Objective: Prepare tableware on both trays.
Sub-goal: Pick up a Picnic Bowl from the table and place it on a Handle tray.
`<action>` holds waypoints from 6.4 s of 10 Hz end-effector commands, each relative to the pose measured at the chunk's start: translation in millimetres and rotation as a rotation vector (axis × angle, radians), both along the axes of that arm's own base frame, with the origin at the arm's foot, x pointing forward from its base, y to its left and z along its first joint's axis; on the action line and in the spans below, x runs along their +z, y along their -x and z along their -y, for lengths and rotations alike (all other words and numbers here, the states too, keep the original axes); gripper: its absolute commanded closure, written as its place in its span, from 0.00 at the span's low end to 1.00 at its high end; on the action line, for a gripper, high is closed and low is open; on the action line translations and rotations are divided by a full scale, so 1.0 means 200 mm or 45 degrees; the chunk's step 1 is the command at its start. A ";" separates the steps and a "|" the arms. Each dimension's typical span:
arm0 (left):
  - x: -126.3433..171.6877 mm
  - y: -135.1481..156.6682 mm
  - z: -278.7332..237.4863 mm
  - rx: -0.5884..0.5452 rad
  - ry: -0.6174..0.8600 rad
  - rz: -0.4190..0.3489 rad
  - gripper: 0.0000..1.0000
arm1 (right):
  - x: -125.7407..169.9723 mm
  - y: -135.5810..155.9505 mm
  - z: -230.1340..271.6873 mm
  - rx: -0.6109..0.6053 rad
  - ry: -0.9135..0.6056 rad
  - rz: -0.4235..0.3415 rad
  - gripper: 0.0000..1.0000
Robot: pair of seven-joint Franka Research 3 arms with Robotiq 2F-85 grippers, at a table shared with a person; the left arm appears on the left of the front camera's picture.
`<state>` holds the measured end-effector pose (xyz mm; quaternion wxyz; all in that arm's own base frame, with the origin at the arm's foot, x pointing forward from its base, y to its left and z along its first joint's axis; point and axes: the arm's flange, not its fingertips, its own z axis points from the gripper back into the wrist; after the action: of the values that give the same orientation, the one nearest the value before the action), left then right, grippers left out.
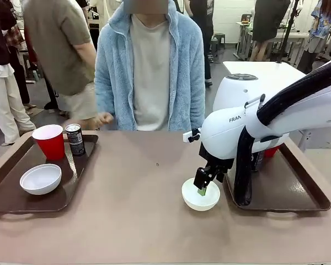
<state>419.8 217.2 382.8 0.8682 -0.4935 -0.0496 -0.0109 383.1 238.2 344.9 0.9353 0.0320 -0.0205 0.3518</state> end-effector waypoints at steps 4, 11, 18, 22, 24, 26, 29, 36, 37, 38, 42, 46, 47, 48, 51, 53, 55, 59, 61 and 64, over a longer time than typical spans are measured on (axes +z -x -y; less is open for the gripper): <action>0.01 0.02 0.00 -0.004 -0.014 0.007 0.03 | -0.02 -0.07 -0.01 0.064 0.002 0.010 0.75; 0.01 0.02 0.00 -0.004 -0.014 0.007 0.03 | 0.07 0.07 0.10 0.082 -0.099 0.037 1.00; 0.01 0.02 0.00 -0.004 -0.014 0.007 0.03 | -0.04 0.32 0.77 -0.131 -0.362 -0.073 1.00; 0.01 0.02 0.00 -0.004 -0.014 0.007 0.03 | -0.08 0.31 0.94 -0.288 -0.349 -0.174 1.00; 0.01 0.02 0.00 -0.004 -0.014 0.007 0.03 | 0.03 0.44 1.03 -0.369 -0.261 -0.159 1.00; 0.01 0.02 0.00 -0.004 -0.014 0.007 0.03 | 0.12 0.53 1.11 -0.429 -0.211 -0.173 1.00; 0.01 0.02 0.00 -0.004 -0.014 0.007 0.03 | 0.23 0.20 1.14 -0.420 -0.225 -0.179 1.00; 0.01 0.02 0.00 -0.004 -0.014 0.007 0.03 | 0.32 0.13 1.28 -0.554 -0.148 -0.136 0.96; 0.01 0.02 0.00 -0.004 -0.014 0.007 0.03 | 0.28 0.08 1.31 -0.595 -0.119 -0.159 0.96; 0.01 0.02 0.00 -0.004 -0.014 0.007 0.03 | 0.20 0.03 1.32 -0.629 -0.086 -0.201 0.96; 0.01 0.02 0.00 -0.004 -0.014 0.007 0.03 | 0.09 -0.09 1.28 -0.827 -0.060 -0.116 0.96; 0.01 0.02 0.00 -0.004 -0.014 0.007 0.03 | 0.07 -0.13 1.29 -0.896 -0.051 -0.094 0.96; 0.01 0.02 0.00 -0.004 -0.014 0.007 0.03 | 0.07 -0.13 1.29 -0.888 -0.045 -0.102 0.42; 0.01 0.02 0.00 -0.004 -0.014 0.007 0.03 | 0.07 -0.12 1.30 -0.885 -0.042 -0.089 0.36; 0.01 0.02 0.00 -0.004 -0.014 0.007 0.03 | 0.13 -0.06 1.35 -0.896 -0.045 -0.045 0.00; 0.01 0.02 0.00 -0.004 -0.014 0.007 0.03 | 0.26 0.06 1.44 -0.825 -0.036 -0.025 0.42; 0.01 0.02 0.00 -0.004 -0.014 0.007 0.03 | 0.44 0.21 1.55 -0.773 -0.020 0.012 0.22; 0.01 0.02 0.00 -0.004 -0.014 0.007 0.03 | 0.67 0.36 1.66 -0.821 -0.095 0.066 0.00; 0.01 0.02 0.00 -0.004 -0.014 0.007 0.03 | 0.64 0.30 1.64 -0.795 -0.053 0.053 0.00; 0.01 0.02 0.00 -0.004 -0.014 0.007 0.03 | 0.64 0.30 1.64 -0.795 -0.053 0.053 0.00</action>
<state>419.5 217.4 382.8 0.8682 -0.4936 -0.0498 -0.0107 319.6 -90.3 473.8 0.9966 0.0421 -0.0516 0.0481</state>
